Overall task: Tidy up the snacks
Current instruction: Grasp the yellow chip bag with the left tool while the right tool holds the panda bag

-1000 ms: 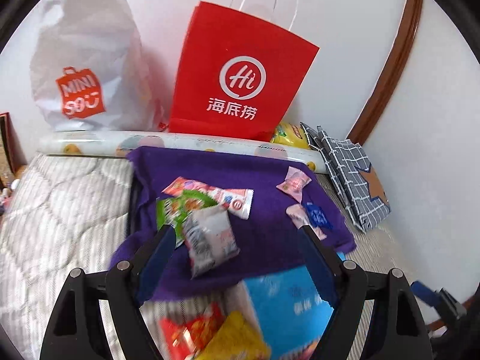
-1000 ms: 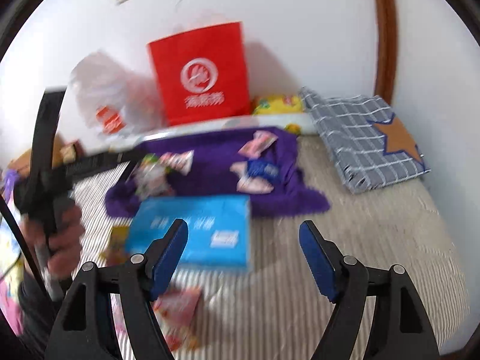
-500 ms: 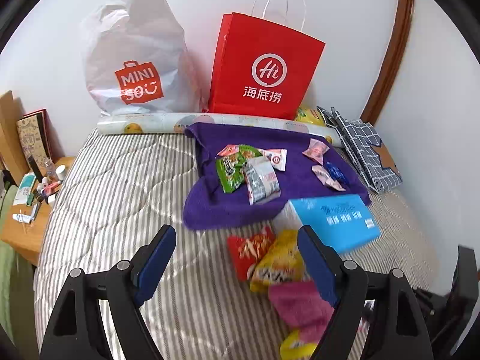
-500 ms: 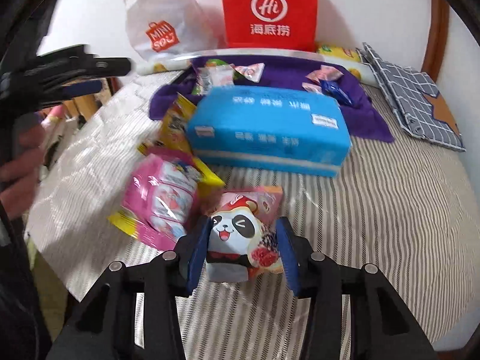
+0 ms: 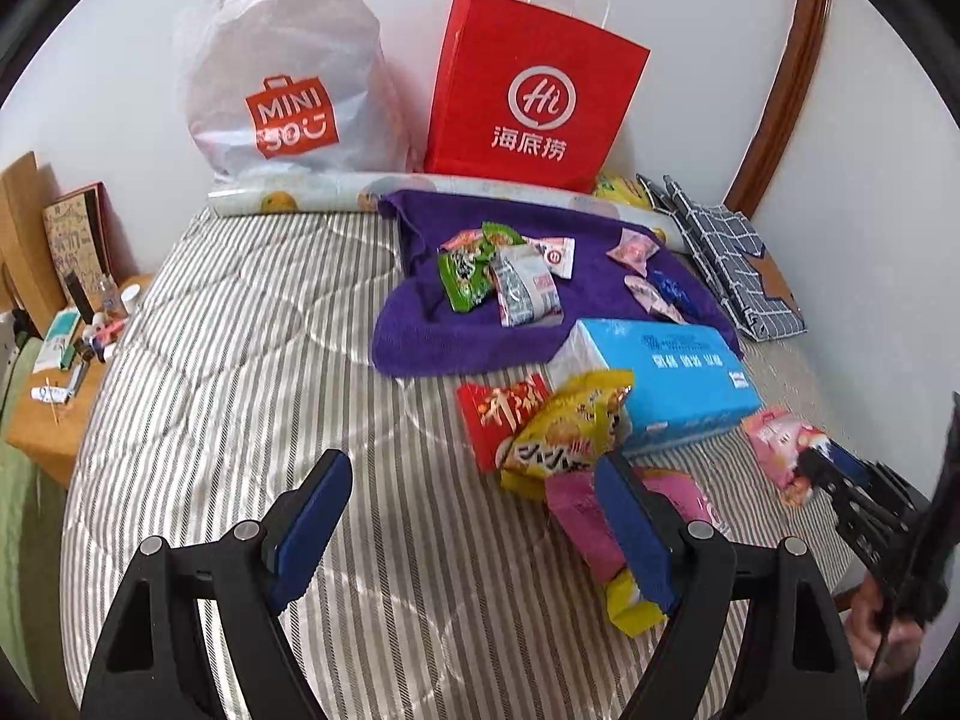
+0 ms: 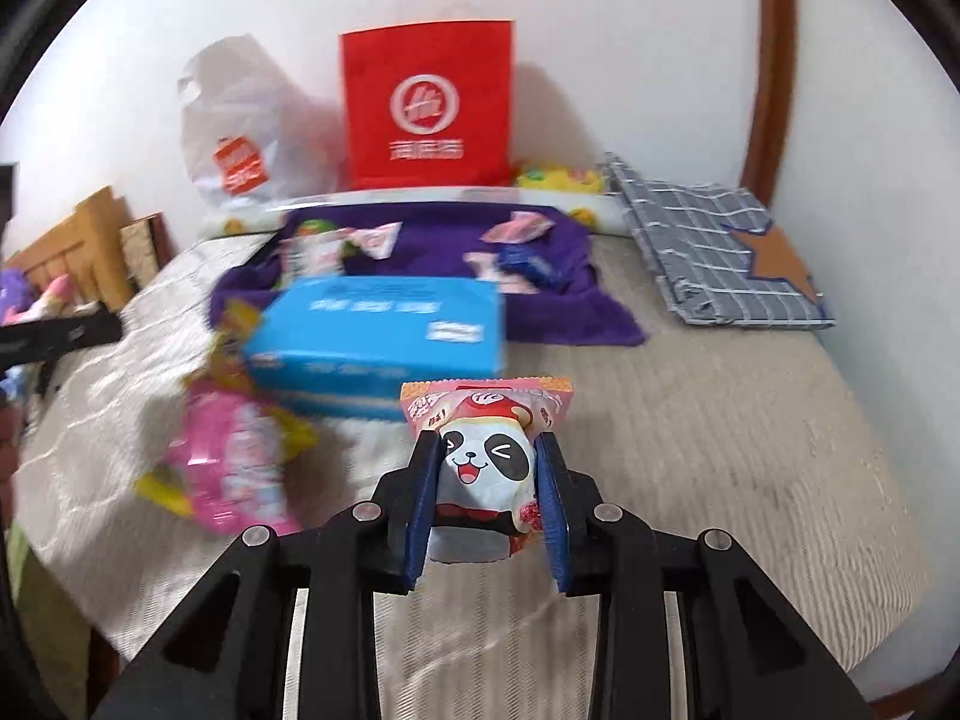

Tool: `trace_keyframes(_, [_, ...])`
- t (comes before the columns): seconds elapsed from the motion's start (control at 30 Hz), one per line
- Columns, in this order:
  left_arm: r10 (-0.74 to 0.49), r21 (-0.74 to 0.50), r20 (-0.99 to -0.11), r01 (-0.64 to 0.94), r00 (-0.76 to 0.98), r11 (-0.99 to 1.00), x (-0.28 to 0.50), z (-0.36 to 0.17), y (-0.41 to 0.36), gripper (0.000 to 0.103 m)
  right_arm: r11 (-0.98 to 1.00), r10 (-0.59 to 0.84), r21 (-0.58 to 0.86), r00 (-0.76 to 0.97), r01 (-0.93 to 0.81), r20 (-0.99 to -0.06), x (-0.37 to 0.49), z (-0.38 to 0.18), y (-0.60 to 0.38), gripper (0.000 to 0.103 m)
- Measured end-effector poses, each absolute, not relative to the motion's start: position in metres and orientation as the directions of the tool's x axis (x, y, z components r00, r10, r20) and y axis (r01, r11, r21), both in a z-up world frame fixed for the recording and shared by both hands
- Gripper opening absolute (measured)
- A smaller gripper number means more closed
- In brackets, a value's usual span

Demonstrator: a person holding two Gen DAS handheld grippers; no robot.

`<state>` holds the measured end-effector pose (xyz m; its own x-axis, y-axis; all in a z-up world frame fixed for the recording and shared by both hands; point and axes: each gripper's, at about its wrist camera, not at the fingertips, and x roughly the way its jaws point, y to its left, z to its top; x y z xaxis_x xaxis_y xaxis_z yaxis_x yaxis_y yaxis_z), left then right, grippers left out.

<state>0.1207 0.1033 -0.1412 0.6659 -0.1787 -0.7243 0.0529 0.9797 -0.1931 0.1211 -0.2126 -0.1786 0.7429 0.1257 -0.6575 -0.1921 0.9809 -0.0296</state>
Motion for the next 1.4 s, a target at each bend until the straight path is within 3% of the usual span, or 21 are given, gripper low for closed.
trace_keyframes(0.27, [-0.180, -0.176, -0.749, 0.071, 0.638, 0.982, 0.116, -0.151, 0.091, 0.082, 0.980, 0.137, -0.008, 0.705, -0.198, -0.695, 0.126, -0.202, -0.227, 0.034])
trace_keyframes(0.53, [-0.209, -0.202, -0.759, 0.082, 0.617, 0.976, 0.121, -0.156, 0.083, 0.082, 0.974, 0.131, -0.044, 0.713, -0.221, -0.689, 0.121, -0.204, -0.230, 0.076])
trace_keyframes(0.83, [-0.216, -0.194, -0.750, 0.104, 0.625, 0.975, 0.117, -0.150, 0.082, 0.082, 0.974, 0.107, -0.053, 0.653, -0.220, -0.750, 0.148, -0.233, -0.220, 0.076])
trace_keyframes(1.07, [-0.202, -0.190, -0.764, 0.085, 0.613, 0.978, 0.133, -0.160, 0.079, 0.082, 0.977, 0.120, -0.034, 0.668, -0.213, -0.734, 0.143, -0.233, -0.226, 0.054])
trace_keyframes(1.4, [-0.197, -0.142, -0.773, 0.138, 0.603, 0.980, 0.162, -0.166, 0.057, 0.082, 0.980, 0.144, 0.001, 0.709, -0.198, -0.691, 0.137, -0.217, -0.241, 0.054])
